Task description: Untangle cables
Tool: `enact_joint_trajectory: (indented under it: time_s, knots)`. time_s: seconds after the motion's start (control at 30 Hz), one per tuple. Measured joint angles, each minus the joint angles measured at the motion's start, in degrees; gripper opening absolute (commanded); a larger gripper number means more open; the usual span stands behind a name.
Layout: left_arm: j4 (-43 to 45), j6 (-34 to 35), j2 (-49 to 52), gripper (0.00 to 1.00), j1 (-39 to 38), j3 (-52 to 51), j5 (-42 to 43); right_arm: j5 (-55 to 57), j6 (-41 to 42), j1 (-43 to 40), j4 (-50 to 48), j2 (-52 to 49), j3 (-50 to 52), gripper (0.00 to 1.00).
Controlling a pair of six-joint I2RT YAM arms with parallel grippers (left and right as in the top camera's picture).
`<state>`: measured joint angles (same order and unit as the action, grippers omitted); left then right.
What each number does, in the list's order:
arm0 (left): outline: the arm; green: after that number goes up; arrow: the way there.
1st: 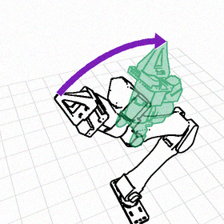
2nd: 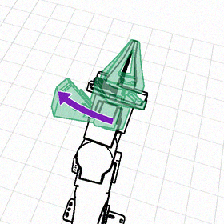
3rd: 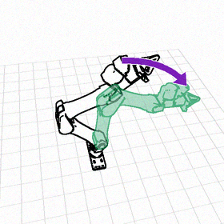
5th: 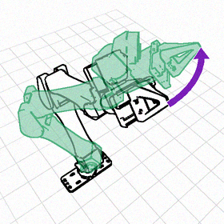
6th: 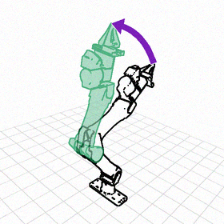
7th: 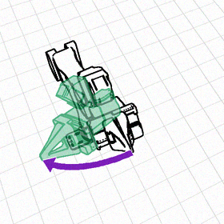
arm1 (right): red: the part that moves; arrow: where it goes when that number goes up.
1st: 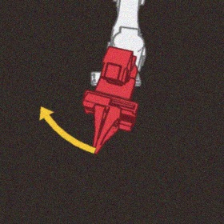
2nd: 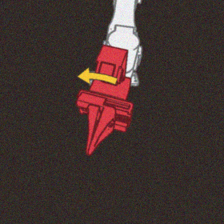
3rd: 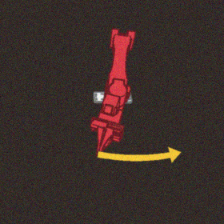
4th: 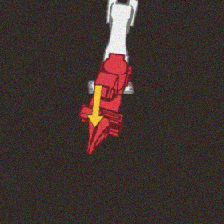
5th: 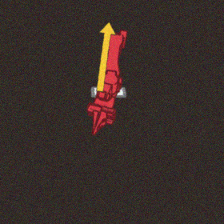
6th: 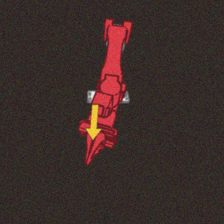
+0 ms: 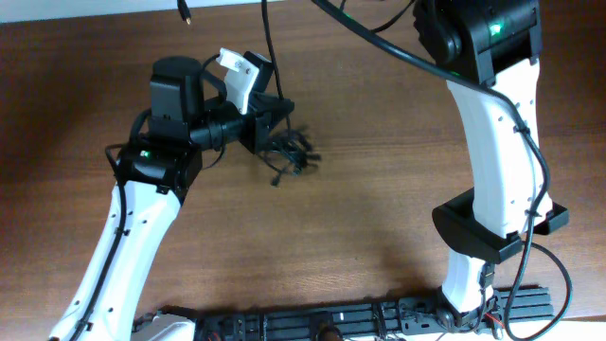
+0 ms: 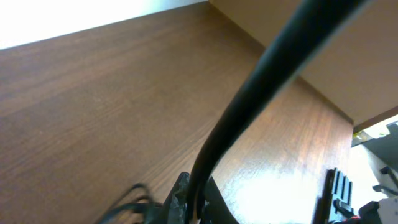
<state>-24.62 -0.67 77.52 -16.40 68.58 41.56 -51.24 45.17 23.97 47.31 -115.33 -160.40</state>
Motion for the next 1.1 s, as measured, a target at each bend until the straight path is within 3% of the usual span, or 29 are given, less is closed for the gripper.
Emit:
enact_joint_trajectory:
  time_s: [0.03,0.07,0.33,0.47,0.63,0.83,1.0,1.1]
  knots:
    - [-0.5,0.3,0.0,0.00,0.0,0.0,0.1,-0.1,0.0,0.0,0.7,0.0,0.0,0.65]
    - [-0.9,0.5,0.0,0.00,0.0,0.0,0.2,-0.1,-0.2,-0.2,1.5,0.0,0.0,0.76]
    - [-1.2,5.3,-3.6,0.00,0.2,0.0,3.1,0.6,-8.5,-6.4,20.0,0.1,-0.3,0.92]
    - [-0.5,9.0,-10.3,0.00,3.4,0.0,3.7,0.8,-17.6,-12.4,32.3,0.1,-0.4,0.96]
    - [5.6,20.2,-19.1,0.00,12.3,0.0,4.4,1.2,-35.6,-17.2,48.3,0.1,-0.5,0.96]
    - [14.3,38.5,-21.3,0.00,15.9,0.0,4.6,1.9,-49.0,-14.1,49.7,0.1,-0.4,0.97]
    - [22.8,50.3,-21.2,0.00,16.0,0.0,4.5,8.5,-52.1,-8.0,49.7,0.1,1.0,0.97]
    - [26.5,53.3,-20.8,0.00,16.0,0.0,4.5,11.8,-52.9,-5.6,49.7,0.1,2.1,0.97]
